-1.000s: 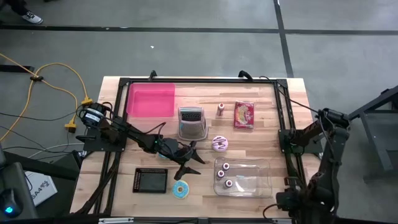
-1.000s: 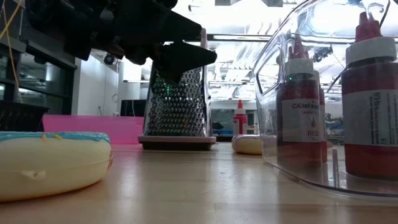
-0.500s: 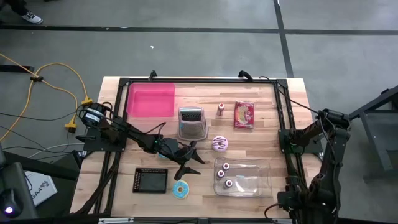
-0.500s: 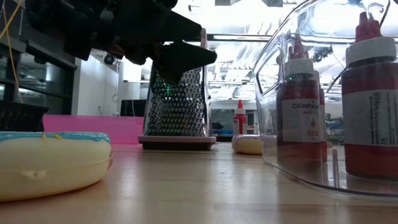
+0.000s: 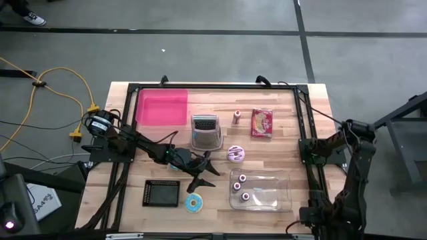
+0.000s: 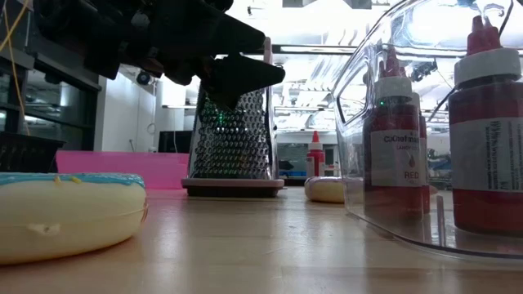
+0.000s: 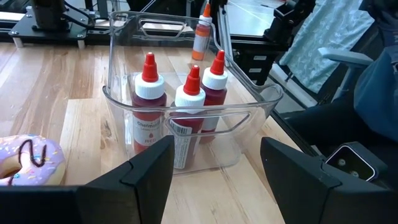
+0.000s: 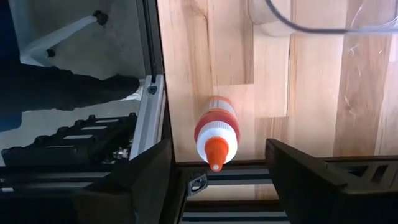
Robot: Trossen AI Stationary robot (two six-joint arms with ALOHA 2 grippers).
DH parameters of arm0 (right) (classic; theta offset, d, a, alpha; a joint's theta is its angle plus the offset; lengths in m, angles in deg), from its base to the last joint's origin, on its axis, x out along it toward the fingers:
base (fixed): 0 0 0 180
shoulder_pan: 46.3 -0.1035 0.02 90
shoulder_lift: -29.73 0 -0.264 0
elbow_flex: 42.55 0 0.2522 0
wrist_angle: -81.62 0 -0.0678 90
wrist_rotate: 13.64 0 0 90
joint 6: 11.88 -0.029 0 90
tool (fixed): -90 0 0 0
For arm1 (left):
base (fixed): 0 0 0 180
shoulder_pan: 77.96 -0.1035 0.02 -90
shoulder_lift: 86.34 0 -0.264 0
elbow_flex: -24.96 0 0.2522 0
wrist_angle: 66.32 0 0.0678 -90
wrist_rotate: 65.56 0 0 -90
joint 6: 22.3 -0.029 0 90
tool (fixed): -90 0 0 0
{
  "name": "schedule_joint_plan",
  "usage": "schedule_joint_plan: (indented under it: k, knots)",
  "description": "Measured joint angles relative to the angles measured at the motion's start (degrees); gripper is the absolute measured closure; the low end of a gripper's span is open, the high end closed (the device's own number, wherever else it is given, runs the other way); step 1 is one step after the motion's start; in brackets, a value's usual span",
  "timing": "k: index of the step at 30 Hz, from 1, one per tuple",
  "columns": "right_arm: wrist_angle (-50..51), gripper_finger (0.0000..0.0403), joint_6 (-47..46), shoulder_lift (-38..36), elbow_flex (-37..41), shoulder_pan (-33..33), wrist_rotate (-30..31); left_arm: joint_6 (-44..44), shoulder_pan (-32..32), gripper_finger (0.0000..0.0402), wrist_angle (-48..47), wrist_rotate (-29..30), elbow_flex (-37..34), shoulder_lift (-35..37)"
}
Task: Pick & Place Food Item
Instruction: Put the bottom orange food coloring bottle into the transparent bin
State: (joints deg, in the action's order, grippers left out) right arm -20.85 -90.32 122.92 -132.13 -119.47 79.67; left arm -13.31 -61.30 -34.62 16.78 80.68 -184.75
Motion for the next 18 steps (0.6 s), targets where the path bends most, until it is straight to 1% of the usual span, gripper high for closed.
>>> schedule_joint_plan:
  k: [5,12,18]
  knots:
    - [0.0,0.0157,0.0,1.0,0.0,0.0,0.1,0.0,0.0,0.0168,0.0,0.0,0.0,0.0]
    - [-0.9,0.0169,-0.1,1.3,0.0,-1.5,2.1,0.0,0.0,0.0168,0.0,0.0,0.0,0.0]
    - [-0.8,0.017,-1.5,4.0,0.0,-2.7,2.4,0.0,0.0,0.0168,0.0,0.0,0.0,0.0]
